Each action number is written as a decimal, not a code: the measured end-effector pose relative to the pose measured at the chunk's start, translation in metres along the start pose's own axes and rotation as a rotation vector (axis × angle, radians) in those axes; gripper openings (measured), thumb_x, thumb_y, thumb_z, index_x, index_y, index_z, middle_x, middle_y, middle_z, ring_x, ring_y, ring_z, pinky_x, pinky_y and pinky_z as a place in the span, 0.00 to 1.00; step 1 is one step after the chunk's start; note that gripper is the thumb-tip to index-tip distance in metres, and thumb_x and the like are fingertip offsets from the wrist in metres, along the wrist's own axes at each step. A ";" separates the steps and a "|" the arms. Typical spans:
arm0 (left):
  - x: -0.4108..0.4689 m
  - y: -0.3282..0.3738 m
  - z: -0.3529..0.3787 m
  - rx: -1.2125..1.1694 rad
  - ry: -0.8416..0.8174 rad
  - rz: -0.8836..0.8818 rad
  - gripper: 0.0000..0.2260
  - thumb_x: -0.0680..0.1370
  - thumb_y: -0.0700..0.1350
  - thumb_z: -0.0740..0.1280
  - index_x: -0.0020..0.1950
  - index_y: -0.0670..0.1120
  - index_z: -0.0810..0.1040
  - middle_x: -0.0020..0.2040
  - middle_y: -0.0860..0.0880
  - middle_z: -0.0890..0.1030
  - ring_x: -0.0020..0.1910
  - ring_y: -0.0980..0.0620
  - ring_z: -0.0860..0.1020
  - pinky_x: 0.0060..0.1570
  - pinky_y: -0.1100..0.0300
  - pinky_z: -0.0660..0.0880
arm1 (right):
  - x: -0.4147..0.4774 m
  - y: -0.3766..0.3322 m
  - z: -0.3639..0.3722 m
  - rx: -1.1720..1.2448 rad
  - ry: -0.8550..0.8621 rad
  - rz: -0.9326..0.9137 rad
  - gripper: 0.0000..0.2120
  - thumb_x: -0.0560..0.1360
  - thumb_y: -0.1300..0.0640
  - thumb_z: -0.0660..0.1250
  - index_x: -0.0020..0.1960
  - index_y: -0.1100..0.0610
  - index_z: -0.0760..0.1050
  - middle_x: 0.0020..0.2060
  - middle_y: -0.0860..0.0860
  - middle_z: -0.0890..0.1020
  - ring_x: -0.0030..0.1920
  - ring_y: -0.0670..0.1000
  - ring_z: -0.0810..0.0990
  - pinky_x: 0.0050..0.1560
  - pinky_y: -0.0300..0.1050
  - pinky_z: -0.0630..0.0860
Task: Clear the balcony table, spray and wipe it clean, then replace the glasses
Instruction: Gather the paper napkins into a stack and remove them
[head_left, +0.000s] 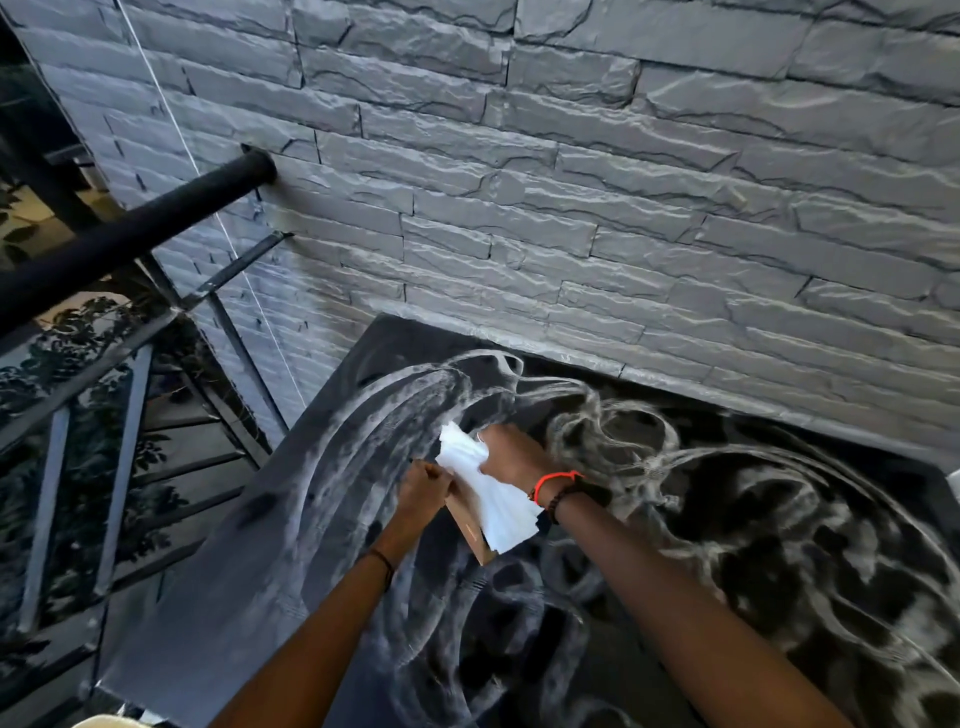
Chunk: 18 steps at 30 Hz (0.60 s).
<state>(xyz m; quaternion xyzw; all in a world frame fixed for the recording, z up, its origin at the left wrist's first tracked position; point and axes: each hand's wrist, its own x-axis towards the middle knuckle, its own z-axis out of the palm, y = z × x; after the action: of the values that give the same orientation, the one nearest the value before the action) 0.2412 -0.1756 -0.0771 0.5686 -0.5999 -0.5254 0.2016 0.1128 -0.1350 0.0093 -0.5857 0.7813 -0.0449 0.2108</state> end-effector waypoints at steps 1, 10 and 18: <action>0.000 -0.002 0.000 -0.006 -0.001 -0.001 0.11 0.70 0.44 0.62 0.31 0.39 0.76 0.32 0.40 0.78 0.33 0.46 0.75 0.39 0.54 0.73 | -0.001 -0.002 0.001 -0.005 -0.007 -0.012 0.01 0.71 0.65 0.65 0.42 0.63 0.73 0.49 0.60 0.81 0.53 0.61 0.78 0.46 0.48 0.73; 0.007 -0.010 0.001 -0.078 -0.047 -0.058 0.10 0.68 0.45 0.58 0.31 0.42 0.73 0.34 0.41 0.78 0.35 0.46 0.76 0.41 0.54 0.74 | -0.003 -0.009 0.020 0.074 0.040 -0.022 0.03 0.72 0.68 0.62 0.45 0.66 0.73 0.52 0.63 0.76 0.57 0.61 0.73 0.54 0.54 0.73; 0.012 -0.013 0.002 -0.102 -0.067 -0.097 0.15 0.78 0.36 0.59 0.32 0.41 0.74 0.31 0.43 0.77 0.32 0.48 0.74 0.35 0.60 0.72 | 0.001 -0.001 0.032 0.186 0.093 0.000 0.13 0.71 0.51 0.67 0.41 0.62 0.75 0.40 0.57 0.78 0.45 0.58 0.79 0.44 0.51 0.78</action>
<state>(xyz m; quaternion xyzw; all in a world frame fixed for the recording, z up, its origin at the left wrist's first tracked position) 0.2418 -0.1827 -0.0930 0.5680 -0.5506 -0.5832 0.1846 0.1258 -0.1304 -0.0191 -0.5609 0.7828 -0.1443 0.2278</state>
